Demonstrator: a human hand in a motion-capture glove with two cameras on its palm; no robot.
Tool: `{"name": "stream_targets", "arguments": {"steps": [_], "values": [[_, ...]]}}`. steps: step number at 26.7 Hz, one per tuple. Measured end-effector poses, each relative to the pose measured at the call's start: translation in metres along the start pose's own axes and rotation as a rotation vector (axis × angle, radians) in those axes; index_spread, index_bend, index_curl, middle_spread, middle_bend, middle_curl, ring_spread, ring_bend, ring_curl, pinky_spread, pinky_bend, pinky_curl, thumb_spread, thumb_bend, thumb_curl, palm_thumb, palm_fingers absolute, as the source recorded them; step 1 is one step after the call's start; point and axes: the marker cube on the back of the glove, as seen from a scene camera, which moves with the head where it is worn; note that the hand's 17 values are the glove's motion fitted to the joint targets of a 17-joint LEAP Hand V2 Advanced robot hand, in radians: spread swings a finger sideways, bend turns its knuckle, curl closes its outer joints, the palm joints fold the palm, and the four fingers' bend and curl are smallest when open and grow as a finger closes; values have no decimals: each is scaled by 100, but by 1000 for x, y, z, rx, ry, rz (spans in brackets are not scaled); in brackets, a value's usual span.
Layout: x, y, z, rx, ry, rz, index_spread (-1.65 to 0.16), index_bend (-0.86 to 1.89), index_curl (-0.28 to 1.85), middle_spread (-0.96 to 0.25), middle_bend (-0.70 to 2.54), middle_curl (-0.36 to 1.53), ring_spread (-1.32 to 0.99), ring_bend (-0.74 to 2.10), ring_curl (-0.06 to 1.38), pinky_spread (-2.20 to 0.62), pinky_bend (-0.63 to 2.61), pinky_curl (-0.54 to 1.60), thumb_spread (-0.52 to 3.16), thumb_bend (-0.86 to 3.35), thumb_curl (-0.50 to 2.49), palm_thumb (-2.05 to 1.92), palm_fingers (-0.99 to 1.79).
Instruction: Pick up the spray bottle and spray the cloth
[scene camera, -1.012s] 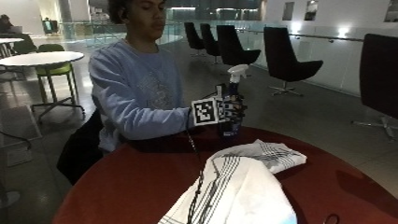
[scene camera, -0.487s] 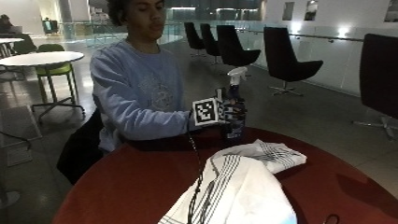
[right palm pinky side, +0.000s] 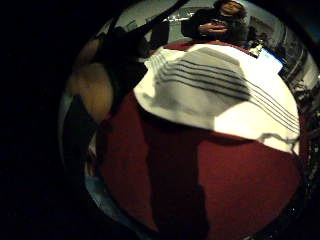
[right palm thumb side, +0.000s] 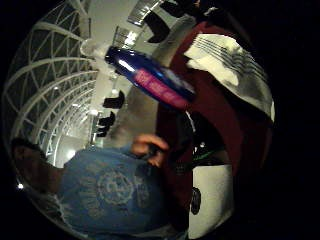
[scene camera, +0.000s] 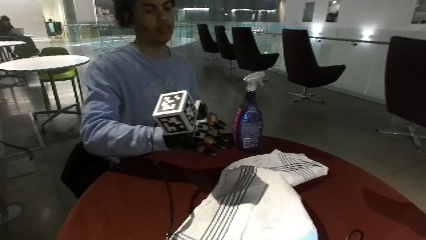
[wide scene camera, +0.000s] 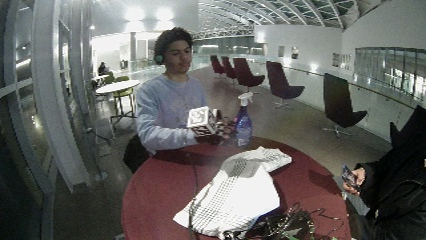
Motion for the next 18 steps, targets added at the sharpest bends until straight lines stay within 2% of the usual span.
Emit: {"name": "stream_targets", "arguments": {"steps": [7,12,18], "values": [[90,72,-62,20,280,151,-33,14,20,-3,28,42,5,41,33,27,34,35,103,-2,54,78,62],[124,108,-79,14,318,232,-33,13,21,-3,28,42,5,41,34,26,32,34,106,-2,51,78,64],[137,121,-83,19,335,254,-32,11,22,-4,29,42,4,41,34,26,30,34,108,-2,49,78,67]]}}
